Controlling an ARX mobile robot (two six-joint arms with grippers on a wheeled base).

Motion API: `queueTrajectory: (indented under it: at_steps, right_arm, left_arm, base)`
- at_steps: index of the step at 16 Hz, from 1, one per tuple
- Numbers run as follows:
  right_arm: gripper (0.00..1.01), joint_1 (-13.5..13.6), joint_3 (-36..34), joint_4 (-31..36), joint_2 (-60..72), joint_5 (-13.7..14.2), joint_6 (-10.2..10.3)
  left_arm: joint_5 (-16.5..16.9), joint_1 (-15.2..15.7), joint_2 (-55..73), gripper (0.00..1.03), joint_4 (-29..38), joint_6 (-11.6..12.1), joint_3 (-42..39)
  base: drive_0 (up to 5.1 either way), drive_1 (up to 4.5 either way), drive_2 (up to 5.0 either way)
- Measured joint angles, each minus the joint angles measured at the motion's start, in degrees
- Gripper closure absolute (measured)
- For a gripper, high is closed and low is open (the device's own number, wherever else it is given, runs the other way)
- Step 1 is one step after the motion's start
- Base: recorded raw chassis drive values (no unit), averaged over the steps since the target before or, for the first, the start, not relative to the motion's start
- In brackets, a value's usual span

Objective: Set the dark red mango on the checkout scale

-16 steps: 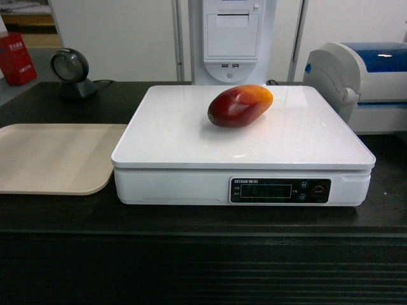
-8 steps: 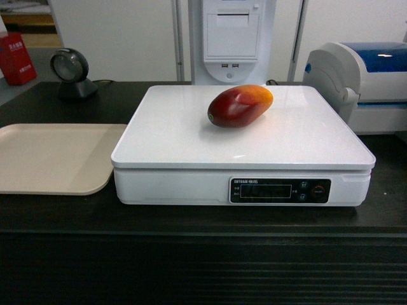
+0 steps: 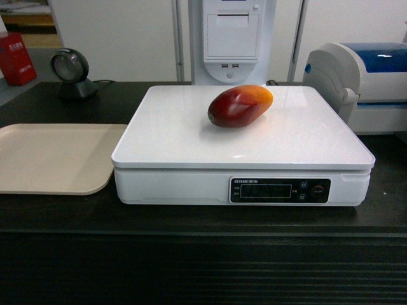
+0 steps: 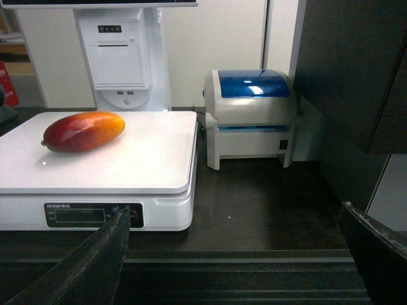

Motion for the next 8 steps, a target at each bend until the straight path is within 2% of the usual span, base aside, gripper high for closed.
queueTrajectory:
  at_steps: [3,6,8]
  right_arm:
    - [0.03,0.00,0.00,0.00,0.00,0.00,0.00]
    - [0.03,0.00,0.00,0.00,0.00,0.00,0.00]
    - [0.03,0.00,0.00,0.00,0.00,0.00,0.00]
  left_arm:
    - [-0.94,-1.11,-1.95,0.67,0.70,0.55,-3.19]
    - [-3.21,-3.34,-7.72,1.00,1.49,0.61,-9.88]
    - [-4.55,-4.55,-11.37,1.01,1.11,0.76,-13.35]
  base:
    - [0.0,0.00,0.0]
    - [0.0,0.00,0.0]
    - [0.0,0.00,0.0]
